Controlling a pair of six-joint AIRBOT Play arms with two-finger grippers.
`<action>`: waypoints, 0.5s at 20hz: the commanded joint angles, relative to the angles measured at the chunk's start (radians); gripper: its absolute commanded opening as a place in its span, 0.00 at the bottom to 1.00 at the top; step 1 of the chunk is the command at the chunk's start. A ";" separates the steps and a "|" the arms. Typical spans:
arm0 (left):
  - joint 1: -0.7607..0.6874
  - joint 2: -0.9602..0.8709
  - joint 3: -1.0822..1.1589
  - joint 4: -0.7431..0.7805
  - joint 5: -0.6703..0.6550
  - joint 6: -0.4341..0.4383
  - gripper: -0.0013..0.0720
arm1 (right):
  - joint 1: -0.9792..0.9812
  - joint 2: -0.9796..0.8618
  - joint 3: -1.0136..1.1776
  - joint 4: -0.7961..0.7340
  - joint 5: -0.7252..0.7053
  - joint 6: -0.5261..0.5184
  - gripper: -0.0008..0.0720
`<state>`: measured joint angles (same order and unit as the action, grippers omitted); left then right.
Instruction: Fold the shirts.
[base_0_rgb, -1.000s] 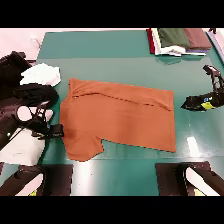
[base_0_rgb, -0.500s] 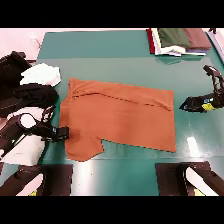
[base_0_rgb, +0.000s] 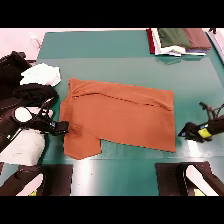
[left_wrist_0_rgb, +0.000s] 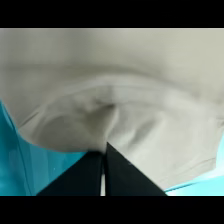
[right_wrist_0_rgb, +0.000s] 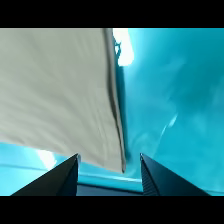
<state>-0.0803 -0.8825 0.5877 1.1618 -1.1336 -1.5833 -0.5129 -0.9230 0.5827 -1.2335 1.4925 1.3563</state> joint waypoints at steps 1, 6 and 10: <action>0.000 0.001 0.019 -0.004 -0.003 0.014 0.05 | -0.017 0.000 -0.140 0.043 -0.045 -0.005 0.60; 0.000 0.001 0.019 -0.003 -0.009 0.014 0.05 | 0.117 -0.076 -0.125 0.029 -0.087 0.059 0.60; 0.000 0.001 0.019 0.009 -0.031 0.048 0.05 | 0.233 -0.136 -0.118 0.028 -0.117 0.056 0.33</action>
<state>-0.0803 -0.8825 0.6056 1.1606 -1.1446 -1.5608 -0.3519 -1.0237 0.4641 -1.2022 1.4178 1.4040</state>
